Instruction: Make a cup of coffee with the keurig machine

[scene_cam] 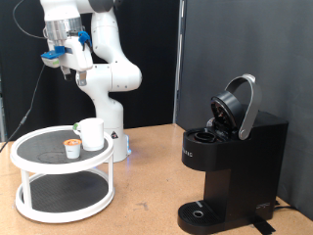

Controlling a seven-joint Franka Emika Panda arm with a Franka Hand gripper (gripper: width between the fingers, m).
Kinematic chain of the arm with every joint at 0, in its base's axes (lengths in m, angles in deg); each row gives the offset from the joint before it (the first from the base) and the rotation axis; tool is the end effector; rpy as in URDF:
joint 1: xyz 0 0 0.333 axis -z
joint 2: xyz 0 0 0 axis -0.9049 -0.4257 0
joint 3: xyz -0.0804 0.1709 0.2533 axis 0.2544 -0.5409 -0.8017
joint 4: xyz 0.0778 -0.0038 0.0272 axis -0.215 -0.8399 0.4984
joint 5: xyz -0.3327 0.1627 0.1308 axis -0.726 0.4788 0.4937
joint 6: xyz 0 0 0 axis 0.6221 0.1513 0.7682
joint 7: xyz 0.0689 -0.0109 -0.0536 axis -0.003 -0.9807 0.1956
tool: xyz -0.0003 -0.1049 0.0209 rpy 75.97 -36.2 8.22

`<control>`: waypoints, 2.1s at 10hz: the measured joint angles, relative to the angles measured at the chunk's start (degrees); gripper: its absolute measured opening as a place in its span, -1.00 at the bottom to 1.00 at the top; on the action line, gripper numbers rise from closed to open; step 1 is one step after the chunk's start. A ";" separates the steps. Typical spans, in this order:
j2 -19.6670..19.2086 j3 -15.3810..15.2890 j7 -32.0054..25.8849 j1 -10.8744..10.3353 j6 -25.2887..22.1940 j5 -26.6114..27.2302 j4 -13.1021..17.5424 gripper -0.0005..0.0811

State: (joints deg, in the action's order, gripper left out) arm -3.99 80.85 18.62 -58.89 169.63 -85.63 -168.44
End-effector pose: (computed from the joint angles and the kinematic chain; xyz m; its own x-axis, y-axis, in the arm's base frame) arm 0.3234 -0.2129 0.5085 -0.4954 -0.8510 -0.1744 -0.8684 0.4901 0.0752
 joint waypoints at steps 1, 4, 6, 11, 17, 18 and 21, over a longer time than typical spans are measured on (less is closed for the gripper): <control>0.27 0.89 -2.39 0.03 -0.09 0.24 -0.04 0.81; 0.05 1.27 -3.15 0.45 1.58 -1.17 -1.80 0.81; -0.79 1.26 -2.72 0.53 4.60 -2.89 -4.19 0.81; -3.26 1.30 -2.70 1.05 15.46 -4.97 -9.83 0.81; -7.06 1.30 -2.12 2.22 25.87 -6.40 -15.40 0.81; -7.81 1.29 -2.04 2.27 27.18 -6.42 -16.07 0.81; -9.22 1.29 -2.04 2.29 30.32 -6.42 -17.83 0.81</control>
State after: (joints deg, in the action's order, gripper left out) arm -13.21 82.14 16.58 -56.60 199.95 -92.05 -186.27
